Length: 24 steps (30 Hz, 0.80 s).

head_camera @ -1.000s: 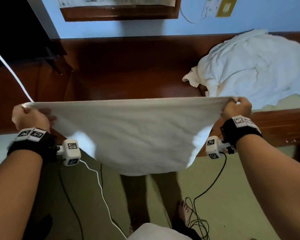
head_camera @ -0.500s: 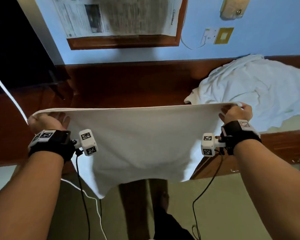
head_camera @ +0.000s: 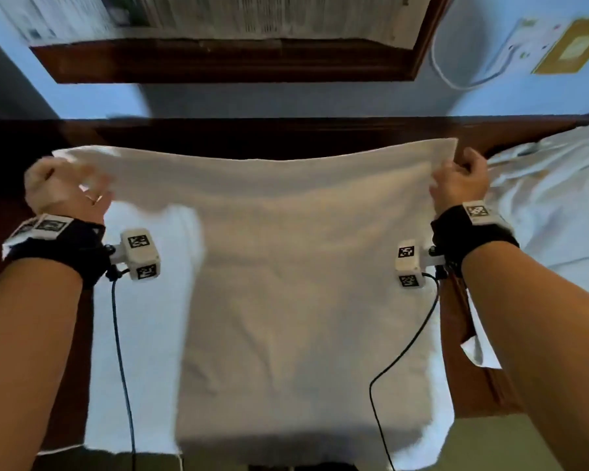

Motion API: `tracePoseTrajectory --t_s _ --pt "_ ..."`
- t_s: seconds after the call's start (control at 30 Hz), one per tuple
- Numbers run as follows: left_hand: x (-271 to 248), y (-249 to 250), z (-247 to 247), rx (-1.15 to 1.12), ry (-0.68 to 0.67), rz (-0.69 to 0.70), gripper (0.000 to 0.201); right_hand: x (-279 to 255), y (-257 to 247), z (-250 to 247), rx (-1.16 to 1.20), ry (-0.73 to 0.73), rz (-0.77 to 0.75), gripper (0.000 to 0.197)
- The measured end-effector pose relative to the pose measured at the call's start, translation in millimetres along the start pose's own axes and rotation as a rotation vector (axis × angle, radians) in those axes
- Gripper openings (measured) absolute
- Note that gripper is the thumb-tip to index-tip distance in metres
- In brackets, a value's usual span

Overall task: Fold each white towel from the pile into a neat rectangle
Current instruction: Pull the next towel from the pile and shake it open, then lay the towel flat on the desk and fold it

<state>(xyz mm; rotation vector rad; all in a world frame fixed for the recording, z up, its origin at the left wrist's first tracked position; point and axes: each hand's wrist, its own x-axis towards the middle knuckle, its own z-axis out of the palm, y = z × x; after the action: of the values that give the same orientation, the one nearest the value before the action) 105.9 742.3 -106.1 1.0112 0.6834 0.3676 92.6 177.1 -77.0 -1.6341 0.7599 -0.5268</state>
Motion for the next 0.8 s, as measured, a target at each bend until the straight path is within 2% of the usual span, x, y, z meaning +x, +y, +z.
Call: tracePoseTrajectory --t_s 0.03,0.07,0.17,0.23,0.3,0.43,0.63,0.7,0.8 --pt "-13.7 -13.9 5.2 0.185 -0.052 -0.007 0.038 -1.9 18.3 8.1 -0.108 -0.103 -0.009 0.042" --pt "-27.5 -31.2 8.5 0.399 -0.119 -0.07 0.042 -8.0 41.3 13.3 -0.245 -0.218 -0.026 0.042" --pt "-58.7 -104.5 -16.2 1.122 -0.263 0.053 0.056 -48.0 121.6 8.7 -0.713 -0.574 -0.107 0.047" --pt "-76.6 -146.4 -55.4 1.64 -0.446 -0.03 0.077 -77.5 168.8 -6.5 -1.06 -0.781 -0.16 0.06" --pt "-90.2 -169.0 -88.5 2.001 -0.558 -0.136 0.092 -97.2 196.0 -24.2 -1.333 -0.904 -0.131 0.071" --pt "-86.9 -174.4 -93.5 2.117 -0.554 -0.172 0.098 -95.7 203.0 -25.3 -1.436 -0.981 -0.154 0.075" --pt "-29.9 -168.8 -47.2 2.055 -0.542 -0.114 0.105 -44.6 190.1 35.3 -1.401 -0.965 -0.16 0.078" --pt "-38.3 -171.7 -45.0 2.016 -0.564 -0.067 0.104 -48.3 188.5 36.1 -1.399 -0.962 -0.137 0.077" --pt "-85.0 -182.4 -69.7 2.051 -0.642 -0.027 0.097 -87.0 190.6 -1.7 -1.431 -0.955 -0.105 0.074"
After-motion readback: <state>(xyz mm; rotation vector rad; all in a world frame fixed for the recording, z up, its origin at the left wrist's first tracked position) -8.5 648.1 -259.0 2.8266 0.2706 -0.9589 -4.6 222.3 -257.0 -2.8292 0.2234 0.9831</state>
